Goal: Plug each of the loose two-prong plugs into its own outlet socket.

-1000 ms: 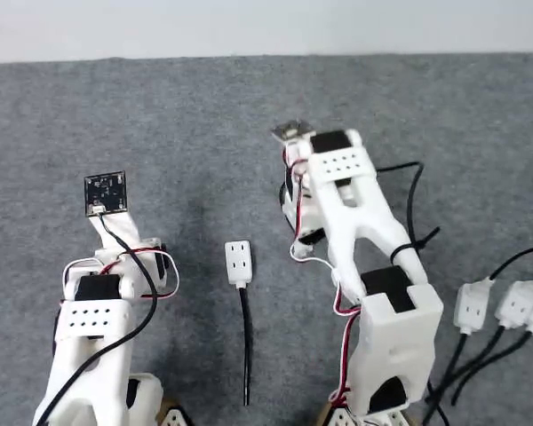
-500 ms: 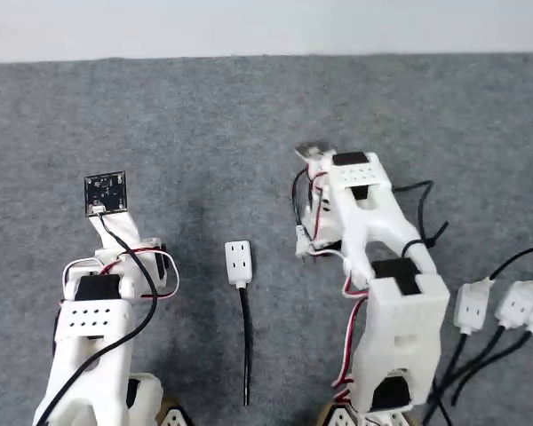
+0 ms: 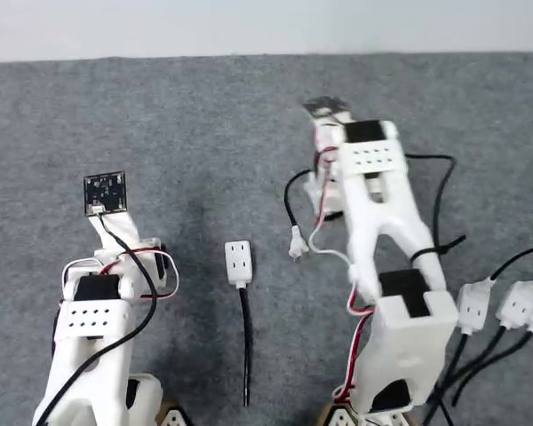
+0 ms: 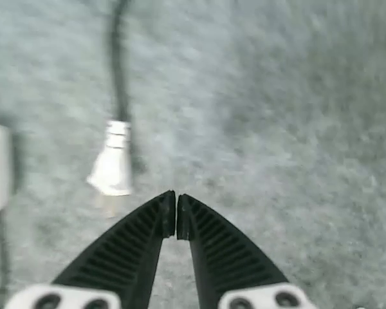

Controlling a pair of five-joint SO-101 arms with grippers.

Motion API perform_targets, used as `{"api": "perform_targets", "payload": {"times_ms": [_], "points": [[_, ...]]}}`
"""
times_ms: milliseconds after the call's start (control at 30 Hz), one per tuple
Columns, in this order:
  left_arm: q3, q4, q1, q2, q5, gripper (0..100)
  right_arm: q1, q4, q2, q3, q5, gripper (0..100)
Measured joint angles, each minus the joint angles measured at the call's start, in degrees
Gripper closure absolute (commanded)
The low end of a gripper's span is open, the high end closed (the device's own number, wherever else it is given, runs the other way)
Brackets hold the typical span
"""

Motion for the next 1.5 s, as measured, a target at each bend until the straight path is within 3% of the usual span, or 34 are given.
{"api": "perform_targets", "payload": {"times_ms": [233, 400, 900, 1333, 1500], "points": [[0.0, 0.0, 0.0, 0.0, 0.0, 90, -7.7, -1.3, 3.3, -0.4, -0.4, 98.8], [0.0, 0.0, 0.0, 0.0, 0.0, 90, -6.3, -3.5, 11.4, -0.4, -0.4, 98.8], [0.0, 0.0, 0.0, 0.0, 0.0, 90, -4.0, -2.3, 15.9, -6.6, -0.4, 98.3], [0.0, 0.0, 0.0, 0.0, 0.0, 90, -11.2, 4.4, 14.2, -13.5, -2.0, 98.7], [0.0, 0.0, 0.0, 0.0, 0.0, 90, -10.3, 4.4, 20.0, -13.5, -2.5, 98.7]]}}
